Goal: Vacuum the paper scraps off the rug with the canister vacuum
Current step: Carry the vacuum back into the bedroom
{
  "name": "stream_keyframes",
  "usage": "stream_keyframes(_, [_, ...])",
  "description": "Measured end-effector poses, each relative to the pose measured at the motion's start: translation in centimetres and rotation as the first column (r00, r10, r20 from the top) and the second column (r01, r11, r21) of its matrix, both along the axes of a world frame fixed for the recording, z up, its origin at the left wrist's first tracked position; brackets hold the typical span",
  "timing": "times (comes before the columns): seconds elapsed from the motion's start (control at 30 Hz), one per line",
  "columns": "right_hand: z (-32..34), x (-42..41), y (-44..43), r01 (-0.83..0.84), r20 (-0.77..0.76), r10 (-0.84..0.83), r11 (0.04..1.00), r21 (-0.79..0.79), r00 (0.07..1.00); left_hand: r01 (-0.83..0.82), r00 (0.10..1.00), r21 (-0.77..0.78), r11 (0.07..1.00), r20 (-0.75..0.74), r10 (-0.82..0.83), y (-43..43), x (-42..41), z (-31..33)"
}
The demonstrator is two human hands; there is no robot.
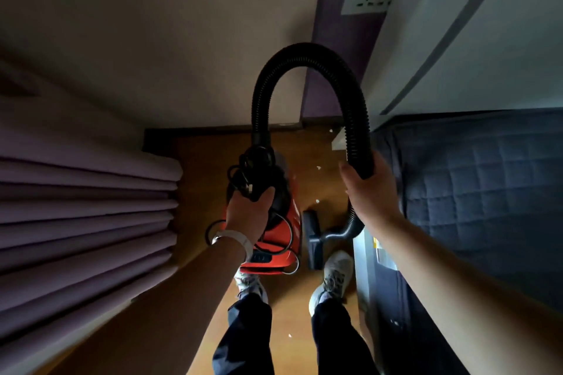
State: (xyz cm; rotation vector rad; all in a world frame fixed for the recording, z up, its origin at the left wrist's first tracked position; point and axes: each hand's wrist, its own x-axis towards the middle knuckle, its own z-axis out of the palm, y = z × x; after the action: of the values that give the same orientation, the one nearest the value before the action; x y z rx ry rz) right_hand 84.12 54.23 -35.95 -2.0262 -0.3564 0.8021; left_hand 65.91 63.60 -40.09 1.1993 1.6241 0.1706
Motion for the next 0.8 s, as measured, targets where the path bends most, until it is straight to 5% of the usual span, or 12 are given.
stream_keyframes(0.23, [-8.3, 4.4, 1.9, 0.039, 0.151, -0.020, 0.991, -0.125, 0.988, 0.058, 0.998, -0.020, 0.998, 0.025, -0.058, 2.2, 3.3, -10.5])
stream_keyframes(0.8, [-24.9, 8.9, 3.4, -0.009, 0.140, 0.023, 0.995, -0.100, 0.990, 0.064, 0.994, -0.095, 0.993, 0.099, -0.055, 2.3, 12.9, -28.3])
